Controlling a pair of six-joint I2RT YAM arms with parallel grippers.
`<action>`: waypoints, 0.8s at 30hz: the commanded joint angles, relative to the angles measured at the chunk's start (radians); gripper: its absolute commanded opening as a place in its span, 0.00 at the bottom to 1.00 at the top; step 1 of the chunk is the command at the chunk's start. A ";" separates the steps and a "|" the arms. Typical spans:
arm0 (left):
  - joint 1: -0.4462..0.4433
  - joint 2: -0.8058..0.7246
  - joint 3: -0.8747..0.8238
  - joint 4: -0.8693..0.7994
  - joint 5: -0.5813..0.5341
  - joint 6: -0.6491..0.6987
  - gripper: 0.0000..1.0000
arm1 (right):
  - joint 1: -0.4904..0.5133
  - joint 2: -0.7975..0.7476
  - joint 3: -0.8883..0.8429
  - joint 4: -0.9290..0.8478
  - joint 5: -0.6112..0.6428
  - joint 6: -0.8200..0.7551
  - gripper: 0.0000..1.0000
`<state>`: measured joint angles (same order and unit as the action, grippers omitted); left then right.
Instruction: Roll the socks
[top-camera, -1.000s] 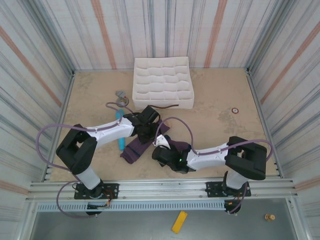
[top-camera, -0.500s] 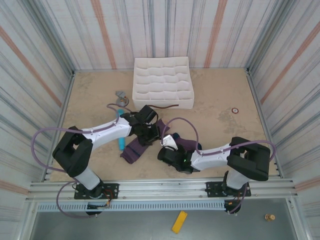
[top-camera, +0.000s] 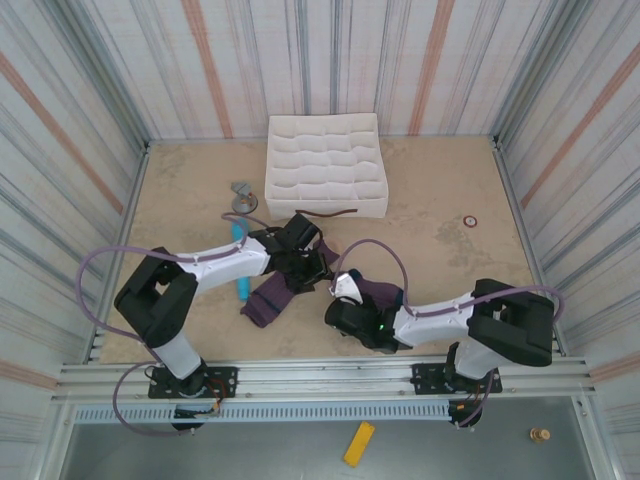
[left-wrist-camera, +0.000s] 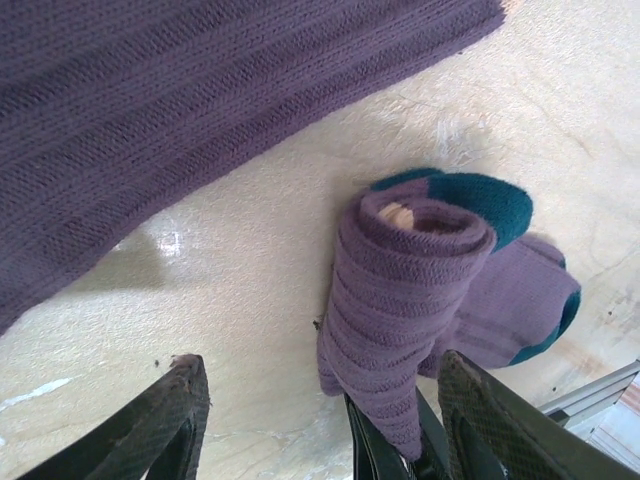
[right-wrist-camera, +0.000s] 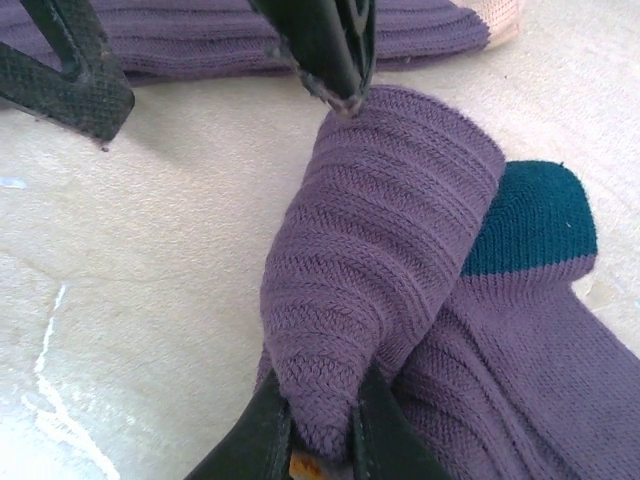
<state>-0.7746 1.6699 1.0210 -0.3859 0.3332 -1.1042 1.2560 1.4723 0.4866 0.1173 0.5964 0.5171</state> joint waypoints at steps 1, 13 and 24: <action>-0.010 -0.024 -0.009 0.026 0.012 -0.023 0.63 | -0.014 -0.008 -0.080 -0.116 -0.191 0.089 0.00; -0.066 0.081 0.042 0.047 0.046 -0.028 0.63 | -0.122 -0.074 -0.205 0.010 -0.383 0.144 0.00; -0.066 0.096 0.052 0.070 0.032 -0.020 0.62 | -0.189 -0.081 -0.238 0.042 -0.492 0.174 0.00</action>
<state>-0.8402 1.7527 1.0409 -0.3092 0.3641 -1.1316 1.0660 1.3342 0.3046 0.3737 0.2230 0.6479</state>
